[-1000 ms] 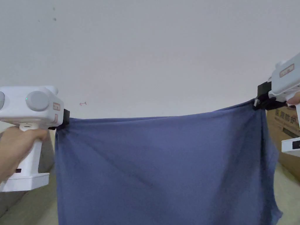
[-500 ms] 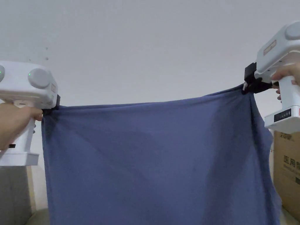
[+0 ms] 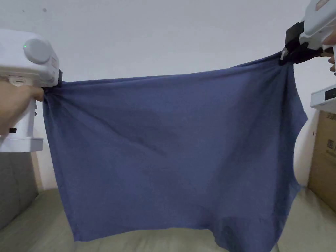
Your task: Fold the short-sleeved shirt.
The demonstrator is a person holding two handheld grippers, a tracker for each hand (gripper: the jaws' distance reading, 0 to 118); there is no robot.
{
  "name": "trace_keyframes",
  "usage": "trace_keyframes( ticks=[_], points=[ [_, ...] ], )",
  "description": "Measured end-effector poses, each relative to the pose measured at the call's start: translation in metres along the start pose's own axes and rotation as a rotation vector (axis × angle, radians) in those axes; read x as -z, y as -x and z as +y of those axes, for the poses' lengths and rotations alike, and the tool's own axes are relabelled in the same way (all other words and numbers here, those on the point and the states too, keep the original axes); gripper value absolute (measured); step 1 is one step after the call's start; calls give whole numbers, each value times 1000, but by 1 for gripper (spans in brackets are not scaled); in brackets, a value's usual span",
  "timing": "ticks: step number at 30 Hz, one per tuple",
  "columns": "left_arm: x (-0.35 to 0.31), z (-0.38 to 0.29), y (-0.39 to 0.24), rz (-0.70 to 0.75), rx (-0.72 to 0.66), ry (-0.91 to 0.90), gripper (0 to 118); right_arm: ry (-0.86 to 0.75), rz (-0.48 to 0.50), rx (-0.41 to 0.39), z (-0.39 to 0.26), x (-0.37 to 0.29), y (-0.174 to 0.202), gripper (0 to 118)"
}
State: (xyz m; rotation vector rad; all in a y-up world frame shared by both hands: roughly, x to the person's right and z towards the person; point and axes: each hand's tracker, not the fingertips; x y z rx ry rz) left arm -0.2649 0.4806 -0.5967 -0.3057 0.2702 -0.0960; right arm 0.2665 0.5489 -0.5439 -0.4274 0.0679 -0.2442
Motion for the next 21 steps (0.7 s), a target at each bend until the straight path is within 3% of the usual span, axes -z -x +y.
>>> trace_keyframes(
  ticks=[2, 6, 14, 18, 21],
  points=[
    [18, -31, -11, 8, -9, 36, 2, 48, -19, 0, -25, 24, -8, 5],
    [57, -113, -41, -12, 105, 143, 2, 190, -73, 15, -87, 82, -34, 5],
    [126, -328, -88, -32, 107, 473, 2, 567, -170, 99, -270, 218, -110, 5],
    [141, -393, -90, -55, 132, 594, 2, 703, -186, 159, -347, 240, -138, 5],
    [124, -409, -73, -72, 104, 587, 2, 715, -155, 132, -373, 221, -147, 5]
  ],
)
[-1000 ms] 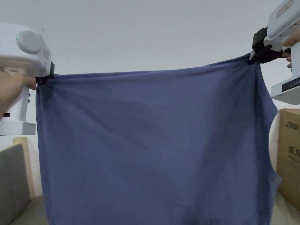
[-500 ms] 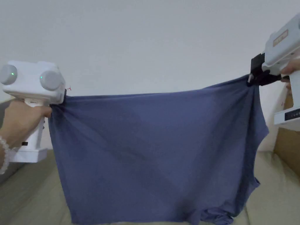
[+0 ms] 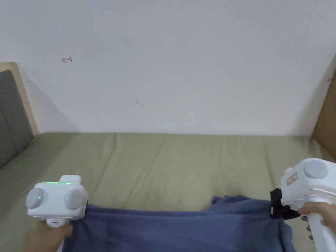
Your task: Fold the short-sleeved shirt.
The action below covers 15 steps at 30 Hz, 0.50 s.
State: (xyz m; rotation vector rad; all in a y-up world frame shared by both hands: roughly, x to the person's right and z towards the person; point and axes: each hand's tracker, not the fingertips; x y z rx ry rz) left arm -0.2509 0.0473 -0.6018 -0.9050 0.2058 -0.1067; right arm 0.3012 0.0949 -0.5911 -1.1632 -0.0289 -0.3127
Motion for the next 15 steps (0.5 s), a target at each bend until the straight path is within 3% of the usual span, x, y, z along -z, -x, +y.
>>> trace_keyframes(
  ticks=[4, 5, 7, 8, 10, 15],
  points=[
    [-46, -41, 31, -79, -7, -58, 2, -55, 92, 81, -54, -38, -26, 5],
    [-63, -55, 38, -69, 4, -57, 2, -105, 151, 77, -76, -52, -34, 5],
    [-99, -88, 49, -73, 34, -71, 2, -107, 173, 93, -124, -76, -42, 5],
    [-119, -111, 55, -74, 37, -102, 2, -140, 195, 61, -153, -90, -42, 5],
    [-154, -152, 66, -103, 81, -91, 2, -115, 133, 35, -205, -110, -45, 5],
    [-220, -252, 89, -128, 55, -67, 2, -70, 127, 21, -339, -151, -61, 5]
  ],
)
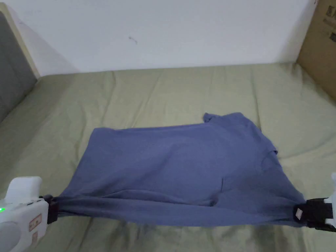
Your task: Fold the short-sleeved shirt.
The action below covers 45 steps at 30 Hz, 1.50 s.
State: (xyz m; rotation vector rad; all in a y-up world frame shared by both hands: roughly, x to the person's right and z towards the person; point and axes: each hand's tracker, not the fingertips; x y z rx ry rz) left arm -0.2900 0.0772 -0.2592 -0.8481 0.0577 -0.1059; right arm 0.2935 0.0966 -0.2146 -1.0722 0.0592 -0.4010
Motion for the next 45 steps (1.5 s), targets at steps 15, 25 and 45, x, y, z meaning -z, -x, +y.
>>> trace_keyframes(
  ticks=[15, 25, 45],
  points=[
    [-80, -167, 13, 11, -3, 87, 44, 8, -99, -27, -176, -45, -20, 25],
    [-143, -183, 16, -127, -198, 44, 29, -175, -122, -172, -196, -83, 9, 40],
    [-59, -180, 33, -91, -270, 120, 60, -103, -118, -60, -201, -38, -15, 3]
  ],
)
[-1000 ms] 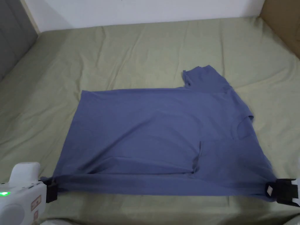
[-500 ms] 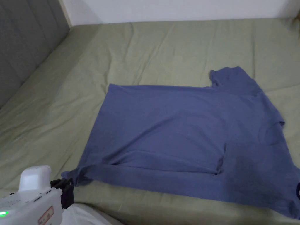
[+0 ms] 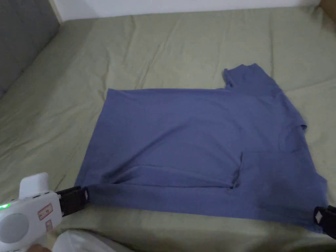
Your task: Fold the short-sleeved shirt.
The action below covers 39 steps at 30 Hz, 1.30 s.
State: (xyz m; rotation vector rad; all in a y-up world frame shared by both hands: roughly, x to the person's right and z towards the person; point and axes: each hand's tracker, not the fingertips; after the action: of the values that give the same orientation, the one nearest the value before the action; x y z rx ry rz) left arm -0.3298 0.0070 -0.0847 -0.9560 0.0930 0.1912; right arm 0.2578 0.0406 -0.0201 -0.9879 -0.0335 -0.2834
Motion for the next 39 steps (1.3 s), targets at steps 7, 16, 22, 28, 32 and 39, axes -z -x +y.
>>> trace_keyframes(
  ticks=[7, 16, 22, 28, 32, 39],
  points=[
    [2, -5, -24, 67, 91, 12, 4, 23, -103, -61, 10, 13, -7, 84],
    [-14, 3, -22, 31, 12, 16, 4, 212, -33, -66, 11, 50, -7, 4],
    [-21, 6, -25, 43, 35, 19, 4, 170, 1, -68, 24, 16, 0, 4],
    [-33, 32, -30, 34, 52, -6, 4, 95, 57, -11, 62, -11, -1, 4],
    [-15, 68, -32, 16, 59, -2, 4, 56, 62, 31, 111, 7, -1, 4],
    [53, 128, -45, 18, 64, 51, 56, 129, 34, 83, 183, 98, -5, 6]
  ],
)
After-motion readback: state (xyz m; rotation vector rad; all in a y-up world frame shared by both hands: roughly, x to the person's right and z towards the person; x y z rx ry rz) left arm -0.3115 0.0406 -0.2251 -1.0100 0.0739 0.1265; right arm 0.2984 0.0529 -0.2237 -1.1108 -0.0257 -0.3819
